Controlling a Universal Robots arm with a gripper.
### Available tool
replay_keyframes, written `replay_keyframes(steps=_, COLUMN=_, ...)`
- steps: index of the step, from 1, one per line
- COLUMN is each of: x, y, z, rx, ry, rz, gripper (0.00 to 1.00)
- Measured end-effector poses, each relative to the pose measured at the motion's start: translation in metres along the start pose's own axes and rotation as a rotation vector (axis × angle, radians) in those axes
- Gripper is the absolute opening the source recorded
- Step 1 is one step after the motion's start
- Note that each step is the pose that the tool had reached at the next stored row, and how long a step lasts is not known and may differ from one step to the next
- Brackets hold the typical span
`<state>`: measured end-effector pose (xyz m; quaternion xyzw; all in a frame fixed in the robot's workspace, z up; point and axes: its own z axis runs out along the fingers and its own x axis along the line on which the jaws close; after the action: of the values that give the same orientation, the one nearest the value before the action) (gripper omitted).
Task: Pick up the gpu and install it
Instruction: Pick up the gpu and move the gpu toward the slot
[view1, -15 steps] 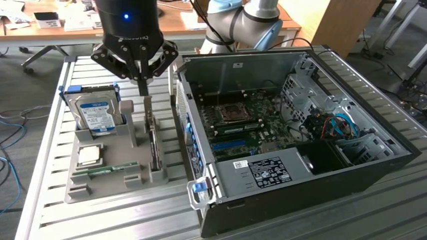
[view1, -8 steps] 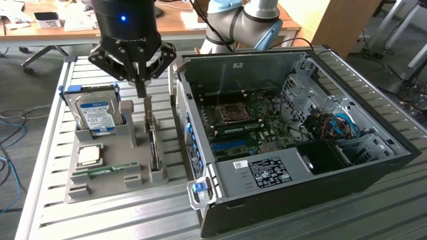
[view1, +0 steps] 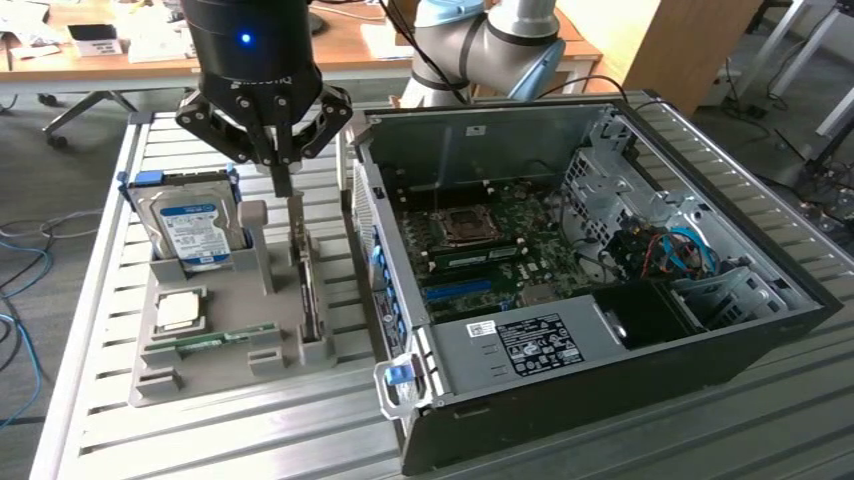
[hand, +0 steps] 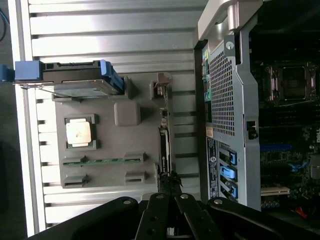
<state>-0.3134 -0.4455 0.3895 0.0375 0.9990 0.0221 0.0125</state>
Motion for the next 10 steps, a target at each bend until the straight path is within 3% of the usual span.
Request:
replay_keyframes(steps=8, x=0.0000, y=0.0000, z=0.0000, rx=0.0000, ry=0.0000, rz=0.000, gripper=0.11)
replay_keyframes(steps=10, x=0.0000, y=0.0000, z=0.0000, rx=0.0000, ry=0.0000, rz=0.000, gripper=0.17)
